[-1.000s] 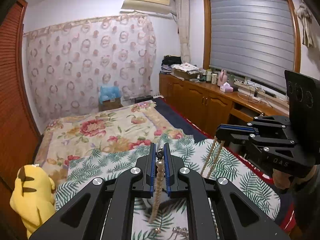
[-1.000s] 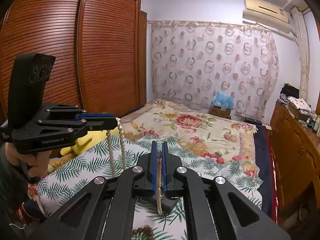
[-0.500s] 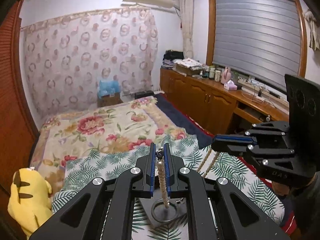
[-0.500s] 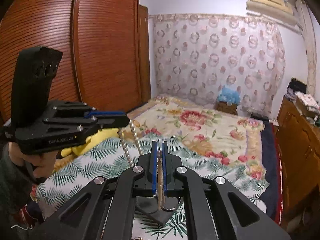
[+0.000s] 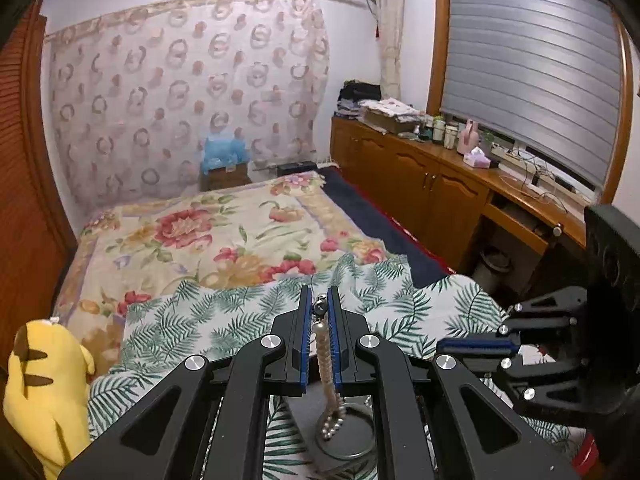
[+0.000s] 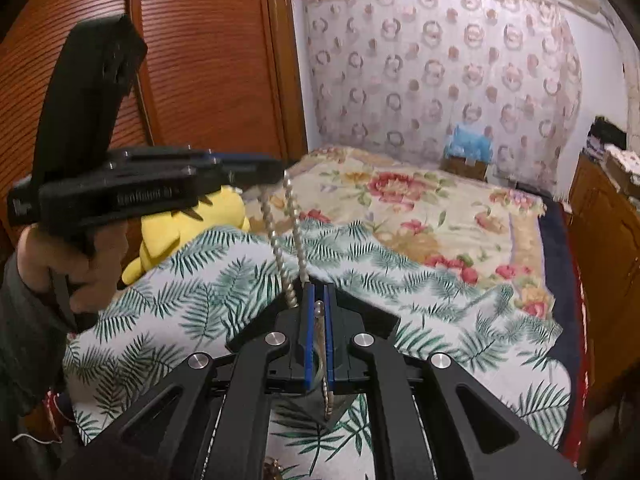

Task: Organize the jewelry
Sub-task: 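Lower the pearl necklace into the black box and open both grippers, then grasp the brown wooden bead bracelet with the right gripper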

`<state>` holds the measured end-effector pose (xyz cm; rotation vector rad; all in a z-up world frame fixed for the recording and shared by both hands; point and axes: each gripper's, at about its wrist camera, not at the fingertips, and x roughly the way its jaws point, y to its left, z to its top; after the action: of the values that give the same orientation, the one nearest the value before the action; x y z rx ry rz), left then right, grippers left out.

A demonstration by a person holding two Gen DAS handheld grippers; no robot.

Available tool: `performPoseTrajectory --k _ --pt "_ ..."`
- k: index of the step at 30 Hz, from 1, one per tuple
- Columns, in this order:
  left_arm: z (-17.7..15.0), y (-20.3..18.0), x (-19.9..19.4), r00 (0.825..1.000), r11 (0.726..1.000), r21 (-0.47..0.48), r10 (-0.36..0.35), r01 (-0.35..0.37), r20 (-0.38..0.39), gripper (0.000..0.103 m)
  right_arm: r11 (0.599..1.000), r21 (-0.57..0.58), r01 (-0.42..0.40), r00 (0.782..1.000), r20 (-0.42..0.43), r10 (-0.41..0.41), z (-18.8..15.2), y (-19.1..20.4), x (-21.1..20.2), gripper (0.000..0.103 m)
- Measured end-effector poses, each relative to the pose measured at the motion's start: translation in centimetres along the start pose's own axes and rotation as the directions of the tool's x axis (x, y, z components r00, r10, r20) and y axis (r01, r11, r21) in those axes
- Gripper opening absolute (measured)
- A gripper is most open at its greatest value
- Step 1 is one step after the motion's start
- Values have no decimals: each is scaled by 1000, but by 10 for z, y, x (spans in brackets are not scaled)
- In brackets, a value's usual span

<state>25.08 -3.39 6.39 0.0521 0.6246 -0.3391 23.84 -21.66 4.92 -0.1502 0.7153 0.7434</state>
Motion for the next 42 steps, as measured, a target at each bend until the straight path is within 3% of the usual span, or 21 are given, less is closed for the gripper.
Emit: performPoseTrajectory --k 7,9,11,22,25,29,31,42 --pt "-16 6 16 999 1000 -18 7 -7 -36 7 1000 29 -6 998 -67 8 -24 -3 26 6" --pt "-20 6 15 999 1000 -23 2 -3 -34 12 999 36 -6 997 -74 9 -29 -3 30 6" --pt "-23 5 14 999 1000 -21 6 -7 -34 26 999 39 -1 997 -76 4 -33 -3 29 6" --pt "-68 -9 -14 999 1000 3 15 -15 -49 35 999 28 37 997 -67 -35 -64 11 10 8" --pt "-86 -15 -22 999 1000 24 17 -16 -46 46 998 26 50 996 -74 -48 -77 19 9 8" --pt "-108 -22 -28 998 1000 23 -1 2 -65 46 998 36 56 994 -95 -53 -99 28 8 14" --pt "-117 -25 -30 997 1000 26 -7 9 -74 46 997 40 61 994 -98 -57 -106 28 7 27" --pt "-160 -34 -45 994 1000 10 -8 9 -108 51 995 74 68 988 -146 -57 -149 37 -4 27"
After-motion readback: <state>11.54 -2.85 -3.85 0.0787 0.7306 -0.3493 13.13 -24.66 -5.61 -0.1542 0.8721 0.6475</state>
